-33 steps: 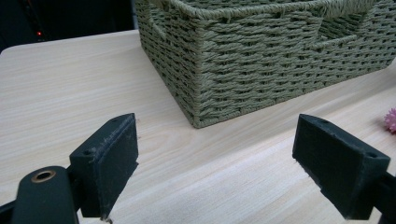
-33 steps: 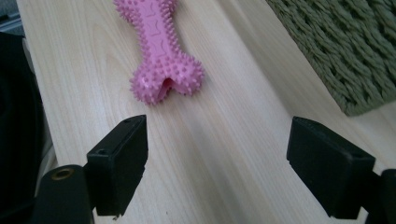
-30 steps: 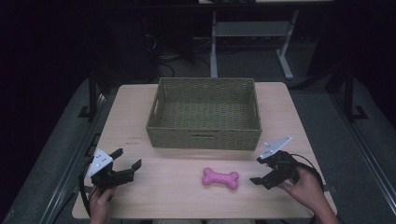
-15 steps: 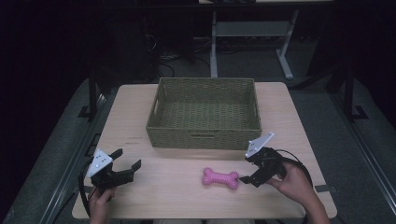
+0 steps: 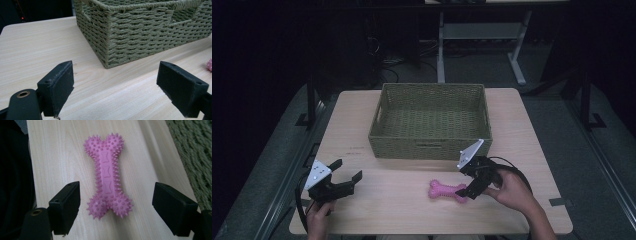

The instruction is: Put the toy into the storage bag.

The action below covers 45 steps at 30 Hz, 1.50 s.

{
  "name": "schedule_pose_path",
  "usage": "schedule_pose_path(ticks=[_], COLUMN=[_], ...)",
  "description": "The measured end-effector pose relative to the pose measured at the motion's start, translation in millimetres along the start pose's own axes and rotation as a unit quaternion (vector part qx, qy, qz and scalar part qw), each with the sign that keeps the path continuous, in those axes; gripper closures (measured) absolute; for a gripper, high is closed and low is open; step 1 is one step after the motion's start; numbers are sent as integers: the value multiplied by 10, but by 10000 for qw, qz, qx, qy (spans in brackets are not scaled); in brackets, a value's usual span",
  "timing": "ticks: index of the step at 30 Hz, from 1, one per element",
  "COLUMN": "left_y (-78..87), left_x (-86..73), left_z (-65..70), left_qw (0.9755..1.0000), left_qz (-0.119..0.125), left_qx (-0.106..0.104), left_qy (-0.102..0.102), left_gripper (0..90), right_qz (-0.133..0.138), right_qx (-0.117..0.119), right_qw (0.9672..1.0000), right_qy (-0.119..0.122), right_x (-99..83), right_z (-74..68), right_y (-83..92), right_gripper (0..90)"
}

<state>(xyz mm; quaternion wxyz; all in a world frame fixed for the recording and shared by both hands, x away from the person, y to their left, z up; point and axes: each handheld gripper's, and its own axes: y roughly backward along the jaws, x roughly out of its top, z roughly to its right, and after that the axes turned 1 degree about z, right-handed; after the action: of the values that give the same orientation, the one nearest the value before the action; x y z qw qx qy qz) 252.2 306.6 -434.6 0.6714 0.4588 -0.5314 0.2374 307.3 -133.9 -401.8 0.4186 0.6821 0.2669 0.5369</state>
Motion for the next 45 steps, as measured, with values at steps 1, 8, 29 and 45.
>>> schedule_pose_path(ticks=[1, 8, 29, 45], left_y=[0, 2, 10, 9], left_x=[1, -2, -2, -3], left_z=[0, -7, -17, -20], left_qw=[10000, 10000, 10000, 10000], left_qz=[-4, -4, 21, 33], left_qx=[5, 16, 19, 13], left_qy=[-1, 10, 47, 59], left_gripper=[139, 138, 138, 138], right_qz=[-21, -134, -543, -781], right_qx=[8, 62, 160, 29], right_qw=[10000, 9999, 9975, 9949], right_qy=[14, 86, 430, 638], right_x=[11, 71, 251, 265], right_z=[-1, -14, -81, -99], right_y=[-17, -110, -421, -541], right_gripper=[225, 236, 374, 488])
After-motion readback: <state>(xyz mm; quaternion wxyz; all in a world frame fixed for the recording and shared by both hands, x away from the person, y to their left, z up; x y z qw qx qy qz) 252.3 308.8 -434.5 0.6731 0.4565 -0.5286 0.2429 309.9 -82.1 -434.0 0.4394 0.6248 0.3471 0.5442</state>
